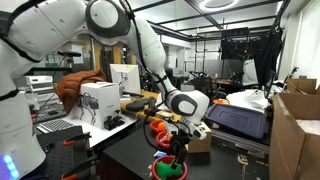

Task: Remove the green toy from the red bowl

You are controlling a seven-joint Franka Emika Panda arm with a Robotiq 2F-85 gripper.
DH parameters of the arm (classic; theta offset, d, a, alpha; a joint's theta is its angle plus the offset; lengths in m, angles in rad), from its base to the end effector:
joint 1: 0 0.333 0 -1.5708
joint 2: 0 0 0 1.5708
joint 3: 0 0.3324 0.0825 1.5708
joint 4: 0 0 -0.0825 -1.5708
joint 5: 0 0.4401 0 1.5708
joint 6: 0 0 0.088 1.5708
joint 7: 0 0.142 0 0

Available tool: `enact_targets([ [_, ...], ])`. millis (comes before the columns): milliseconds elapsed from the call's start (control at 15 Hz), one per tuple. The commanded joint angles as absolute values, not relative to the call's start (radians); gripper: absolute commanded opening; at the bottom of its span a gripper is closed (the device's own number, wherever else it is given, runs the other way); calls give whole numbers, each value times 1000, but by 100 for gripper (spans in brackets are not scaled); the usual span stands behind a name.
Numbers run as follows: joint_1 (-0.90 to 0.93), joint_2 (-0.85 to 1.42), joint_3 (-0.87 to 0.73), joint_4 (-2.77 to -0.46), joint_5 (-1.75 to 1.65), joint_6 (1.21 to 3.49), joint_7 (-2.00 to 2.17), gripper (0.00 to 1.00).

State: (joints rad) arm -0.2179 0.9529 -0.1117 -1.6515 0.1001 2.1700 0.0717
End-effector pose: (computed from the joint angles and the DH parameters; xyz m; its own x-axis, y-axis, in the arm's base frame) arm 0.6034 -0.2037 -0.0404 0.8157 -0.4092 -0.4089 -0.4196 -0.9051 0.0687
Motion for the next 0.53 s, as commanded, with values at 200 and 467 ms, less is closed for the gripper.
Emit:
enact_targets([
  [200, -221, 969, -100, -1656, 90, 2170, -10, 100],
  [467, -221, 987, -98, -1652, 83, 2177, -37, 100],
])
